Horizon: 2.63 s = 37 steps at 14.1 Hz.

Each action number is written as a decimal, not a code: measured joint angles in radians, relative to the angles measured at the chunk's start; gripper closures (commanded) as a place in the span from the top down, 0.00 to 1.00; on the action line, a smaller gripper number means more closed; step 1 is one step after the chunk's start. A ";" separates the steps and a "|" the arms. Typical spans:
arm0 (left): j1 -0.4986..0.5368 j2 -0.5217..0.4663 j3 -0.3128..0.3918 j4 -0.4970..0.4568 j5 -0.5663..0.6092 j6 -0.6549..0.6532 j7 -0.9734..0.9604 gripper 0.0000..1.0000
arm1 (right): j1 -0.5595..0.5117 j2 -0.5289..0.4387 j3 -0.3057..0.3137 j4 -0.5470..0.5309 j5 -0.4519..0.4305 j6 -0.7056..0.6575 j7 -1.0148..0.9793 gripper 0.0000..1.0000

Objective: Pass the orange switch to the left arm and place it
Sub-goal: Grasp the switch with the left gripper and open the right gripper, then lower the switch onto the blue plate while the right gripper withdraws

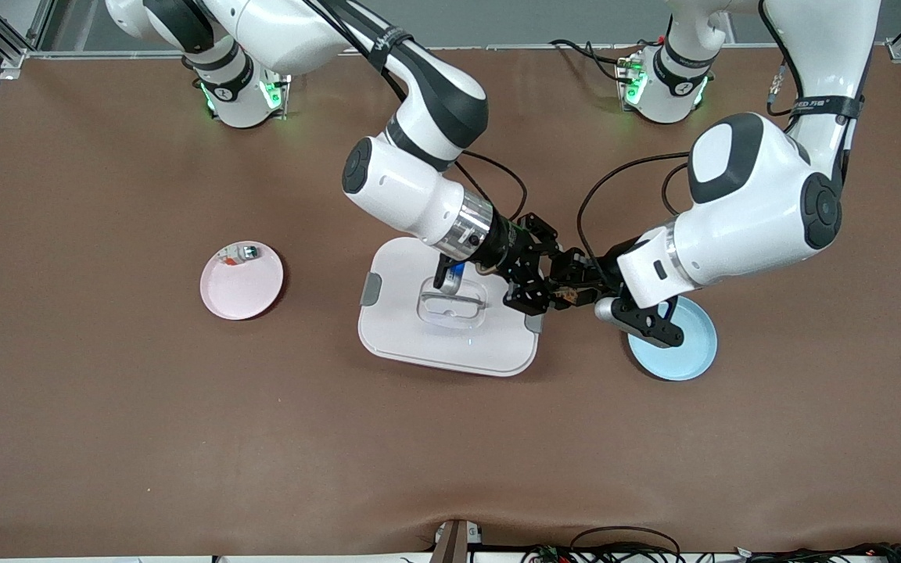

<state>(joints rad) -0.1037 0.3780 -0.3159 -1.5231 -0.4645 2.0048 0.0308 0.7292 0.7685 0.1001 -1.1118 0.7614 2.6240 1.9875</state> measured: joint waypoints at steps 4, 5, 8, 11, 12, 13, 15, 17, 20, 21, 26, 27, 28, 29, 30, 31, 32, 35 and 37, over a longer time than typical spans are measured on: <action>0.000 0.000 -0.002 0.002 -0.014 0.001 0.000 0.00 | 0.000 0.003 0.000 0.001 0.000 0.002 0.000 0.00; 0.000 0.000 -0.002 0.002 -0.014 0.001 0.000 0.00 | 0.000 0.003 -0.001 0.001 0.000 0.002 0.000 0.00; 0.000 0.000 -0.003 0.002 -0.014 0.001 0.004 0.00 | 0.001 0.003 -0.001 0.001 0.000 0.003 0.000 1.00; 0.011 0.001 0.009 0.002 -0.012 0.002 0.050 0.00 | 0.001 0.003 -0.002 0.004 0.000 0.003 0.000 1.00; 0.016 0.002 0.012 0.002 -0.001 0.002 0.061 0.00 | 0.001 0.003 -0.003 0.005 0.000 0.003 0.000 1.00; 0.019 0.002 0.013 0.002 0.026 0.002 0.066 0.00 | 0.001 0.003 -0.005 0.005 0.000 0.003 0.000 1.00; 0.020 0.002 0.013 0.002 0.116 0.002 0.067 0.00 | -0.003 0.003 -0.012 0.006 -0.002 -0.005 0.000 1.00; 0.021 0.004 0.013 0.002 0.207 0.002 0.099 0.00 | -0.012 0.003 -0.020 0.011 -0.041 -0.047 -0.006 1.00; 0.043 0.031 0.016 -0.002 0.315 0.002 0.232 0.00 | -0.021 0.003 -0.021 0.022 -0.200 -0.132 -0.030 1.00; 0.055 0.046 0.016 -0.004 0.360 0.002 0.292 0.00 | -0.020 0.002 -0.021 0.025 -0.243 -0.161 -0.066 1.00; 0.114 0.100 0.018 -0.052 0.442 0.002 0.599 0.00 | -0.058 -0.020 -0.028 0.045 -0.362 -0.402 -0.380 1.00; 0.123 0.102 0.018 -0.071 0.483 0.002 0.651 0.00 | -0.075 -0.032 -0.029 0.047 -0.394 -0.450 -0.445 1.00; 0.134 0.102 0.018 -0.089 0.523 0.004 0.698 0.00 | -0.095 -0.048 -0.029 0.048 -0.428 -0.493 -0.498 1.00; 0.146 0.102 0.018 -0.109 0.548 0.015 0.748 0.00 | -0.115 -0.067 -0.029 0.048 -0.454 -0.549 -0.559 1.00; 0.162 0.102 0.019 -0.137 0.561 0.045 0.804 0.00 | -0.135 -0.086 -0.029 0.048 -0.466 -0.615 -0.629 1.00; 0.182 0.102 0.019 -0.174 0.565 0.091 0.862 0.00 | -0.154 -0.101 -0.029 0.048 -0.473 -0.673 -0.698 1.00; 0.207 0.103 0.020 -0.220 0.566 0.150 0.922 0.00 | -0.172 -0.113 -0.030 0.048 -0.477 -0.722 -0.761 1.00; 0.278 0.118 0.021 -0.343 0.566 0.332 1.136 0.00 | -0.241 -0.139 -0.032 0.048 -0.524 -0.893 -0.973 1.00; 0.301 0.140 0.021 -0.366 0.566 0.373 1.257 0.00 | -0.289 -0.156 -0.033 0.048 -0.553 -1.010 -1.116 1.00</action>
<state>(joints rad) 0.1976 0.5179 -0.2950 -1.8896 0.1019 2.3782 1.2881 0.4397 0.6127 0.0669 -1.0637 0.2081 1.6139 0.8711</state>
